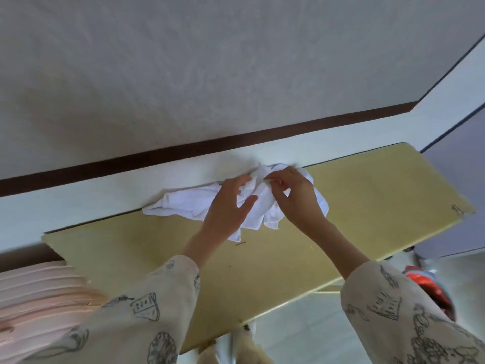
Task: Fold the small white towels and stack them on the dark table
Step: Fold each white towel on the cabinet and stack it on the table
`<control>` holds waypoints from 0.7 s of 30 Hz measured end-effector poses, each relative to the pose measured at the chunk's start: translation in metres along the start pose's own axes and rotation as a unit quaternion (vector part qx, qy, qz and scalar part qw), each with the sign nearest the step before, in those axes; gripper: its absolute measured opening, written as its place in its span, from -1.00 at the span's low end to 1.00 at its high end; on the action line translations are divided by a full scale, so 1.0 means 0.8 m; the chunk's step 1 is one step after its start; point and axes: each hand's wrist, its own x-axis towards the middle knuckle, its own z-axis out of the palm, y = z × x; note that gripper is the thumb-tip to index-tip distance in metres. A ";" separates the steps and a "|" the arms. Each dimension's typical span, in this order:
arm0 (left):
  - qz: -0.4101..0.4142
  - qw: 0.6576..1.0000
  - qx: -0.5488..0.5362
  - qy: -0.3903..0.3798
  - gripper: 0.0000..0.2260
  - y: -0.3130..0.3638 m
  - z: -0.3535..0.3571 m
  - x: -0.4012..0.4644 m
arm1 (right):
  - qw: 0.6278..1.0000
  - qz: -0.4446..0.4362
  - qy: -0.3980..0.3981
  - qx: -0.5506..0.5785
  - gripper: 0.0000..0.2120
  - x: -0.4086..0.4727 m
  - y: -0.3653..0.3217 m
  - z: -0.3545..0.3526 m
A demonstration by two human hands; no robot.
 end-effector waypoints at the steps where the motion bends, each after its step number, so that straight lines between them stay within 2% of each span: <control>1: 0.014 1.000 0.005 -0.002 -0.64 0.014 0.001 0.001 | 1.000 -0.005 -0.004 0.016 -0.85 -0.003 -0.012 -0.011; 3: 0.026 0.999 0.032 0.003 -0.71 0.036 0.001 -0.003 | 0.999 -0.008 -0.013 0.052 -0.83 -0.008 -0.032 -0.030; 5: 0.030 0.996 0.067 0.045 -0.78 0.044 -0.001 -0.010 | 0.996 -0.007 -0.023 0.081 -0.82 -0.010 -0.048 -0.045; 9: 0.010 0.989 0.124 0.082 -0.82 0.026 -0.023 -0.034 | 0.994 0.009 -0.030 0.108 -0.80 -0.008 -0.059 -0.060; 14: -0.084 0.983 0.146 0.070 -0.84 -0.012 -0.078 -0.074 | 0.985 0.095 -0.055 0.134 -0.83 -0.002 -0.047 -0.066; 16: -0.081 0.983 0.155 0.059 -0.81 -0.018 -0.098 -0.085 | 0.986 0.098 -0.066 0.118 -0.82 0.001 -0.040 -0.062; 19: -0.106 0.981 0.150 0.061 -0.90 -0.014 -0.123 -0.088 | 0.988 0.082 -0.070 0.109 -0.85 0.008 -0.033 -0.048; 21: -0.105 0.975 0.181 0.076 -0.76 -0.014 -0.136 -0.086 | 0.989 0.075 -0.068 0.110 -0.85 0.013 -0.030 -0.041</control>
